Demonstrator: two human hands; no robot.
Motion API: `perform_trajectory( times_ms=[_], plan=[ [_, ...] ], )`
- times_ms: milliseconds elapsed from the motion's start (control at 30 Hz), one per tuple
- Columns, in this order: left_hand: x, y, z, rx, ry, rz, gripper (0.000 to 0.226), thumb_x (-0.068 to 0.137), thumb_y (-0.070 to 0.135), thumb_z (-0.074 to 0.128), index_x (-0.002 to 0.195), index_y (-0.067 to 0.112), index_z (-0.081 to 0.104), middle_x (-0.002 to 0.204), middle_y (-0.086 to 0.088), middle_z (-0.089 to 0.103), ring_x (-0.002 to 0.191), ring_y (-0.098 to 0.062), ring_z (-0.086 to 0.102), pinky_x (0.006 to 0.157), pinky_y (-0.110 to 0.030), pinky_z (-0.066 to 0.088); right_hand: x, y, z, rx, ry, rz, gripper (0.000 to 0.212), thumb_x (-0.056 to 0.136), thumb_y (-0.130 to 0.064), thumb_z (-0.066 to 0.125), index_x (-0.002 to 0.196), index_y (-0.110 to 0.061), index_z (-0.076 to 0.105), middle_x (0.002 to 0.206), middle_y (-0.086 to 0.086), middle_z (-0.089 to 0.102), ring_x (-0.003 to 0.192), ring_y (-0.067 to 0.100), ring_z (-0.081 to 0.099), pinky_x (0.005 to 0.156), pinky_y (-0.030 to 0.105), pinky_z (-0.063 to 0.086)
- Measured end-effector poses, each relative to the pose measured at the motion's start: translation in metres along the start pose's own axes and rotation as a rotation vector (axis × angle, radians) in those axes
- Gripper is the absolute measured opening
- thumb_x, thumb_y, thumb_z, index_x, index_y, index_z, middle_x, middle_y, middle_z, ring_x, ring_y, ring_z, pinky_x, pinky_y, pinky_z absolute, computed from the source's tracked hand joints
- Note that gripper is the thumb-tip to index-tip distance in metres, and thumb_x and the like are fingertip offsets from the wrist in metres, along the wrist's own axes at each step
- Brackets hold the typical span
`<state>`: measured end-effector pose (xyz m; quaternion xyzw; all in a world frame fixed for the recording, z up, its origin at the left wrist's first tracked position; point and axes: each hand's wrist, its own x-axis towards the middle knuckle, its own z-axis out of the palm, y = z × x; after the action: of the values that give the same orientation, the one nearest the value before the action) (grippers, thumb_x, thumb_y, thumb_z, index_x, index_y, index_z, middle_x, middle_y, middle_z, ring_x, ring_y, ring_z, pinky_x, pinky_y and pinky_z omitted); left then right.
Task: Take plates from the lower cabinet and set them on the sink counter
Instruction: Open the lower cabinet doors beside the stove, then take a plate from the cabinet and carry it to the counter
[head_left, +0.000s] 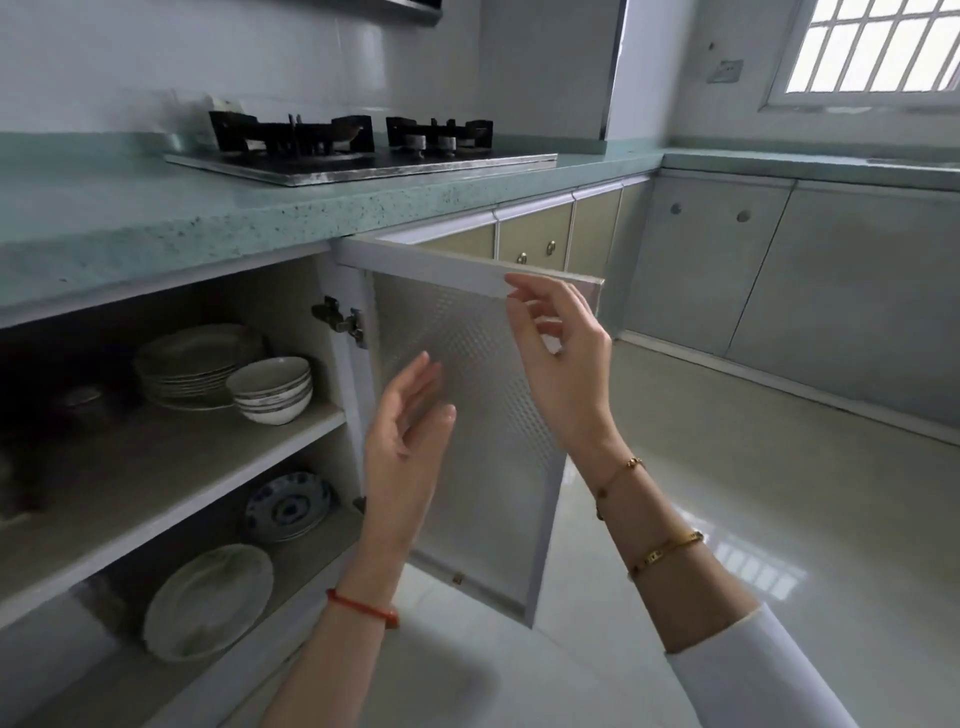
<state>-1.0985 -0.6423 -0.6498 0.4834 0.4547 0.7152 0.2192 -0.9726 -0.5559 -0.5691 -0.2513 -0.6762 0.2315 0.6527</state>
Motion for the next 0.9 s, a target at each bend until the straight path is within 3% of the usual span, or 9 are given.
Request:
perform_trajectory(
  times_ms=[100, 333, 567, 733, 900],
  plan=[
    [-0.006, -0.005, -0.035, 0.038, 0.084, 0.006, 0.046, 0.095, 0.013, 0.062, 0.139, 0.022, 0.053, 0.137, 0.007, 0.061, 0.128, -0.010, 0.057, 0.106, -0.024, 0.046, -0.019, 0.005, 0.031, 0.064, -0.096, 0.038, 0.022, 0.093, -0.014, 0.062, 0.113, -0.013, 0.069, 0.101, 0.002, 0.069, 0.080, 0.005, 0.063, 0.074, 0.012, 0.047],
    [-0.015, -0.020, -0.099, 0.155, 0.341, -0.042, 0.044, 0.094, -0.005, 0.056, 0.136, 0.009, 0.054, 0.131, -0.006, 0.064, 0.124, -0.017, 0.060, 0.110, -0.047, 0.044, -0.059, 0.041, 0.100, 0.184, -0.354, 0.163, 0.027, 0.096, -0.019, 0.059, 0.123, -0.020, 0.062, 0.099, -0.011, 0.066, 0.088, -0.001, 0.061, 0.076, 0.006, 0.043],
    [-0.033, -0.028, -0.154, 0.285, 0.565, -0.120, 0.042, 0.093, -0.004, 0.058, 0.133, 0.011, 0.058, 0.127, -0.003, 0.067, 0.119, -0.013, 0.063, 0.108, -0.047, 0.046, -0.087, 0.077, 0.159, 0.327, -0.545, 0.264, 0.029, 0.097, -0.022, 0.058, 0.125, -0.018, 0.060, 0.099, -0.012, 0.064, 0.088, -0.002, 0.060, 0.078, 0.007, 0.044],
    [-0.045, -0.029, -0.185, 0.354, 0.659, -0.247, 0.035, 0.093, 0.001, 0.060, 0.116, 0.026, 0.067, 0.119, 0.001, 0.071, 0.113, -0.018, 0.065, 0.106, -0.047, 0.048, -0.106, 0.104, 0.195, 0.331, -0.730, 0.304, 0.025, 0.097, -0.025, 0.056, 0.120, -0.019, 0.062, 0.098, -0.011, 0.064, 0.089, -0.003, 0.060, 0.075, 0.005, 0.043],
    [-0.051, -0.042, -0.218, 0.372, 0.749, -0.408, 0.031, 0.092, 0.001, 0.062, 0.121, 0.011, 0.065, 0.119, -0.011, 0.070, 0.113, -0.025, 0.065, 0.106, -0.049, 0.048, -0.129, 0.117, 0.227, 0.319, -0.875, 0.333, 0.026, 0.096, -0.023, 0.057, 0.121, -0.018, 0.062, 0.098, -0.007, 0.065, 0.090, -0.009, 0.059, 0.077, 0.005, 0.045]
  ],
)
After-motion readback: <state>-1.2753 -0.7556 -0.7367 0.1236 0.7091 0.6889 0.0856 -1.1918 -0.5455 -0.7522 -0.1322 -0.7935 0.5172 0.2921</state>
